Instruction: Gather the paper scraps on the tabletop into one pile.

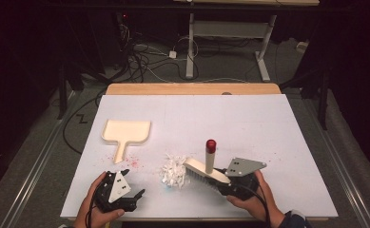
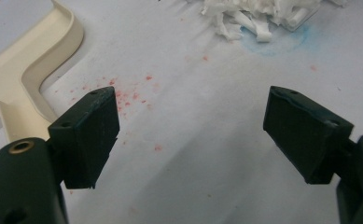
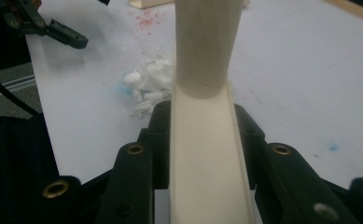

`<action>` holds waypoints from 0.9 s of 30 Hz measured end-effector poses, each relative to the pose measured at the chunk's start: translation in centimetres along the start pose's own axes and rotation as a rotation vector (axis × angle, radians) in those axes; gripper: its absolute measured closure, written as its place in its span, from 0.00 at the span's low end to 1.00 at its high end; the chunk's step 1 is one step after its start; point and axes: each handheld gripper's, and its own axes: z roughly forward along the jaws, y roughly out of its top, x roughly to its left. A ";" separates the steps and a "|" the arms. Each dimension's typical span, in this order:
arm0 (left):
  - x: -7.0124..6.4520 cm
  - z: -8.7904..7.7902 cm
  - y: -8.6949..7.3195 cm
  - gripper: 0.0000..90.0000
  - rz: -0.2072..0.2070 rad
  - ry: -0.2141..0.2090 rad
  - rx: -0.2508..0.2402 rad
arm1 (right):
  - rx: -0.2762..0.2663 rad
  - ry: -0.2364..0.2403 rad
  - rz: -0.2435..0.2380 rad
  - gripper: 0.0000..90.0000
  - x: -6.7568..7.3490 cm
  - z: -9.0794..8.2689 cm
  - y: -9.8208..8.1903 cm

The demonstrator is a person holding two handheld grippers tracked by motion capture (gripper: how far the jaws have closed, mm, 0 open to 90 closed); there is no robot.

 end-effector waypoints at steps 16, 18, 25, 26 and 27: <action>0.0 0.1 0.1 0.19 0.002 0.000 -0.003 | 0.011 -0.035 -0.002 0.76 -1.8 -5.4 -1.1; 0.0 0.0 0.1 0.19 0.001 0.000 -0.002 | 0.031 -0.022 0.004 0.76 -1.7 -6.0 -1.5; -0.1 0.1 0.2 0.19 0.012 -0.004 0.000 | 0.114 0.000 -0.003 0.76 -1.1 -5.0 -2.8; -0.1 0.1 0.2 0.19 0.013 -0.005 0.001 | 0.114 0.008 -0.006 0.76 -1.0 -4.4 -2.8; -0.1 0.1 0.2 0.19 0.012 -0.005 -0.001 | 0.112 0.012 -0.006 0.76 -1.0 -4.0 -2.6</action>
